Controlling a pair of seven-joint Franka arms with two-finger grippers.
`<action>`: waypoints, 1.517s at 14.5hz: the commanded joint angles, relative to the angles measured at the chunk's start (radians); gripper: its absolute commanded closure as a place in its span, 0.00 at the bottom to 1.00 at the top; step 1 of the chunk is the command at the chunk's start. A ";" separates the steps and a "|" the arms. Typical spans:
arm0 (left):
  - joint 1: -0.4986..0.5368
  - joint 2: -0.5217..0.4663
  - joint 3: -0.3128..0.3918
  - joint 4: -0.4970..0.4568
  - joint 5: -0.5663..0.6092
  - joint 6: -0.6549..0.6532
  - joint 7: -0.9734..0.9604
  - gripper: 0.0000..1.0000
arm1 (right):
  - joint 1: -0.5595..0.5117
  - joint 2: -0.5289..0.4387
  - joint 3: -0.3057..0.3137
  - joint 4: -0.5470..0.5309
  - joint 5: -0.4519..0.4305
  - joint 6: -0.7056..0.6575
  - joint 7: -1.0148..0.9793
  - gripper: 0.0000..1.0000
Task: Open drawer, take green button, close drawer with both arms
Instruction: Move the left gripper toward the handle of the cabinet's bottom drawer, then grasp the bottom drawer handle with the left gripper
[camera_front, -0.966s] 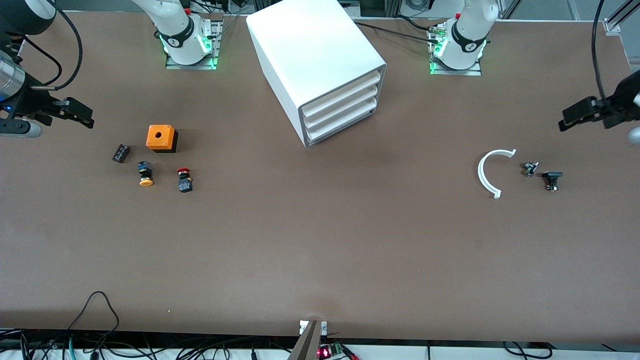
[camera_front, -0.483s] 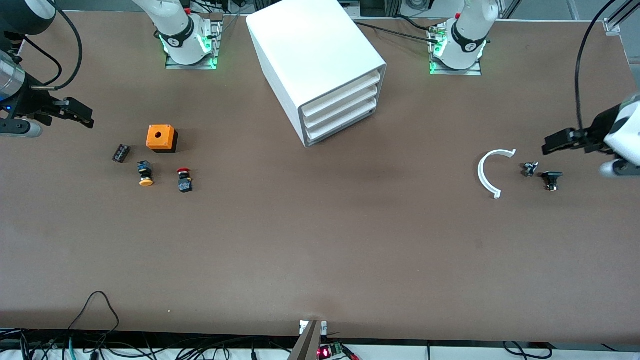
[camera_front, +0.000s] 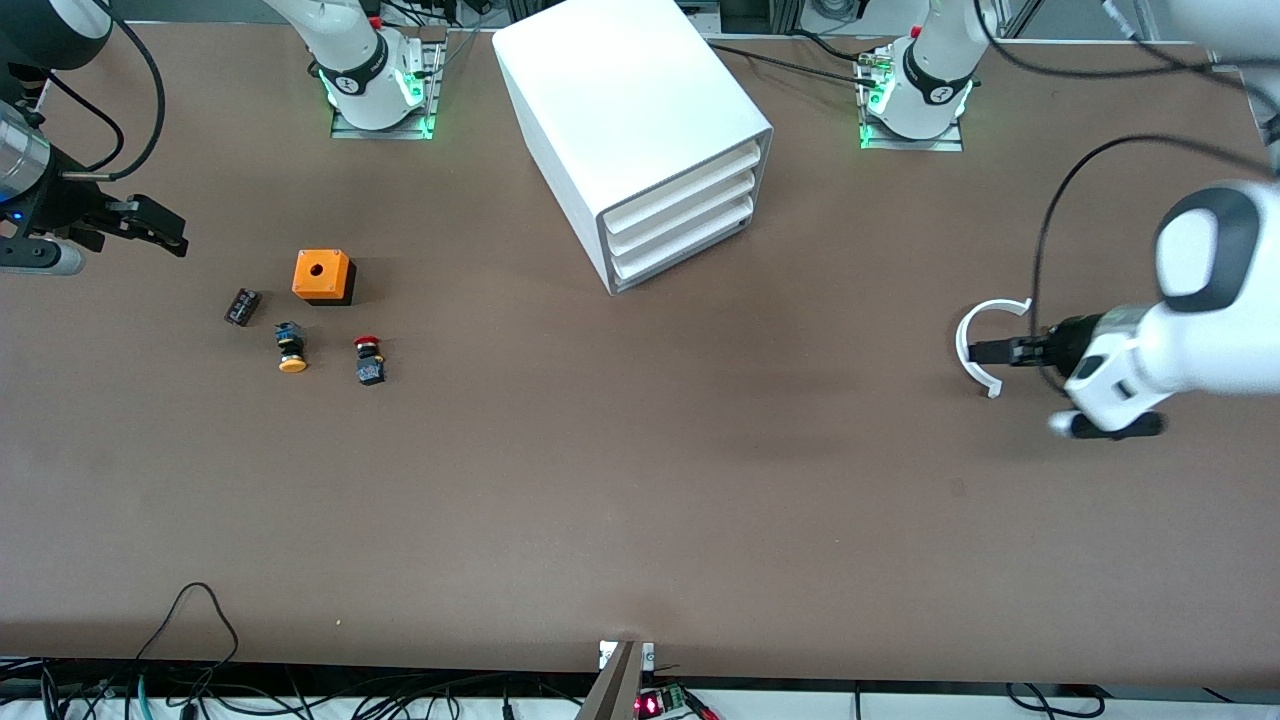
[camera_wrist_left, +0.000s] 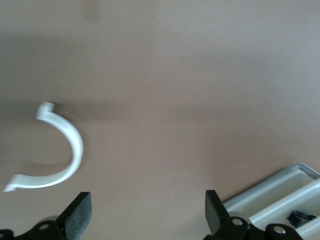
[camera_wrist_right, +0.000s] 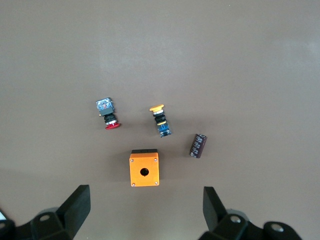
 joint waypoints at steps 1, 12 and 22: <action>-0.045 0.078 -0.007 -0.028 -0.112 0.003 0.016 0.00 | 0.005 -0.009 -0.007 -0.007 0.017 -0.003 -0.016 0.00; -0.171 0.307 -0.074 -0.327 -0.729 0.023 0.562 0.00 | 0.010 -0.015 0.008 -0.007 0.095 -0.063 -0.018 0.00; -0.178 0.301 -0.228 -0.466 -0.795 0.131 0.657 0.01 | 0.056 0.008 0.008 -0.008 0.147 -0.057 -0.004 0.00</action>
